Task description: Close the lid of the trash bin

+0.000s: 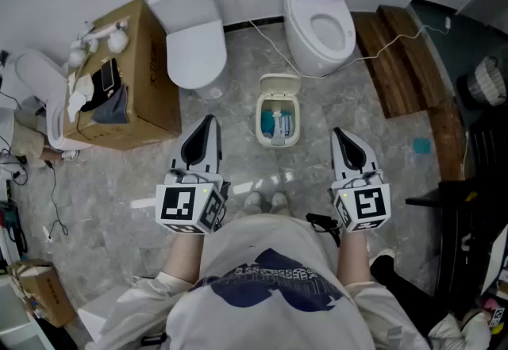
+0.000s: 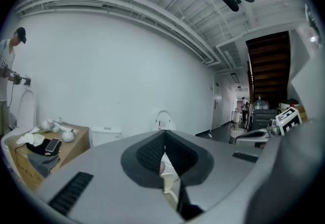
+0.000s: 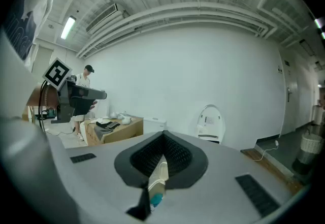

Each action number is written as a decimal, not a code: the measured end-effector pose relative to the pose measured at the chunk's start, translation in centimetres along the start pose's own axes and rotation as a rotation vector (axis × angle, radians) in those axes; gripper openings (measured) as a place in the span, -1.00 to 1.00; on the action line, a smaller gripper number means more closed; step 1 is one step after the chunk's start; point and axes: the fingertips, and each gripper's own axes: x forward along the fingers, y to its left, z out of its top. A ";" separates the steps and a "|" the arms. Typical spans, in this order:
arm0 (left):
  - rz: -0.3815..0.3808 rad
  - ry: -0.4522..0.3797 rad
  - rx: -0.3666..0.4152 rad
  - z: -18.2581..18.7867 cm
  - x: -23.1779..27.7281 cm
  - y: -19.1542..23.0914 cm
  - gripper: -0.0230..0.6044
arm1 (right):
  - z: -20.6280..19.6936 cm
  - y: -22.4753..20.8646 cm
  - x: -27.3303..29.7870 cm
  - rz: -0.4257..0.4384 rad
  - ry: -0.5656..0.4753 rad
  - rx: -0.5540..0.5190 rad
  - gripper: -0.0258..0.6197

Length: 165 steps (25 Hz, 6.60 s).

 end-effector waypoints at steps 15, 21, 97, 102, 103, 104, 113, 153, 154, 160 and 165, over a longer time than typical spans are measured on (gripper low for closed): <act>-0.024 0.007 -0.013 -0.3 0.3 -0.9 -0.93 | 0.2 0.4 -0.1 0.039 -0.025 0.046 -0.90; -0.101 0.002 -0.004 0.4 1.0 -2.3 -0.88 | 2.0 0.4 0.3 0.084 -0.098 0.071 -0.89; 0.013 0.227 -0.155 -17.0 21.7 6.4 0.23 | -37.3 -3.3 36.7 0.883 0.719 -0.431 0.51; 0.033 0.212 -0.149 -18.0 22.2 6.0 0.23 | -37.8 -2.2 34.7 0.925 0.691 -0.449 0.51; 0.036 0.209 -0.150 -18.2 22.4 5.9 0.23 | -38.0 -2.0 34.3 0.931 0.686 -0.451 0.51; 0.036 0.207 -0.151 -18.4 22.6 5.9 0.23 | -38.2 -1.7 33.9 0.939 0.677 -0.452 0.51; -0.001 0.188 -0.117 -20.3 25.7 6.7 0.23 | -40.1 0.9 30.5 0.941 0.620 -0.441 0.51; 0.019 0.199 -0.150 -28.4 27.3 10.7 0.23 | -57.4 8.4 22.9 1.009 0.886 -0.349 0.48; 0.019 0.199 -0.150 -28.5 27.3 10.8 0.23 | -57.5 8.4 23.0 1.003 0.888 -0.346 0.48; 0.028 0.200 -0.151 -28.7 27.3 11.5 0.23 | -57.6 8.3 23.2 0.998 0.877 -0.349 0.46; 0.031 0.196 -0.154 -28.8 27.3 11.6 0.23 | -57.8 8.3 23.1 0.996 0.872 -0.354 0.46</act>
